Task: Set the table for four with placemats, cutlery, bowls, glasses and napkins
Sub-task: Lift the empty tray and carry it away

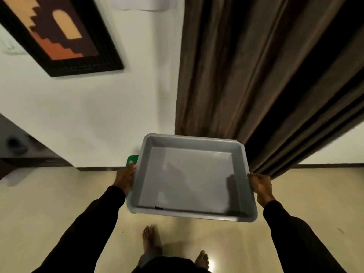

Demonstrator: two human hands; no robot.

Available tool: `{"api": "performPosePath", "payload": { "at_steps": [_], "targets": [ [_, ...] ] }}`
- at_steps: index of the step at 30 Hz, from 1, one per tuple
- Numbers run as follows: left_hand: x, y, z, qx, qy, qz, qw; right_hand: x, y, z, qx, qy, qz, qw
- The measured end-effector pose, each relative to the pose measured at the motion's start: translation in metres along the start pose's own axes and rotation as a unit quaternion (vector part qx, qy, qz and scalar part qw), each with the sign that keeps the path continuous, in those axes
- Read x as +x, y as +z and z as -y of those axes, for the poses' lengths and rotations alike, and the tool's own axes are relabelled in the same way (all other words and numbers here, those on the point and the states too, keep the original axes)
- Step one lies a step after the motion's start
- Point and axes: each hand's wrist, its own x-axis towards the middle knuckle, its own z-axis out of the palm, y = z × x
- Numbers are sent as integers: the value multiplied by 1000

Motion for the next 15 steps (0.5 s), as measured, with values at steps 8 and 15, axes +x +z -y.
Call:
{"api": "performPosePath", "payload": {
  "at_steps": [8, 15],
  "targets": [
    [71, -120, 37, -3, -79, -53, 995, 15, 153, -9, -21, 47, 46, 998],
    [177, -195, 57, 12, -149, -77, 986, 52, 278, -64, -37, 89, 83, 992]
  ]
}}
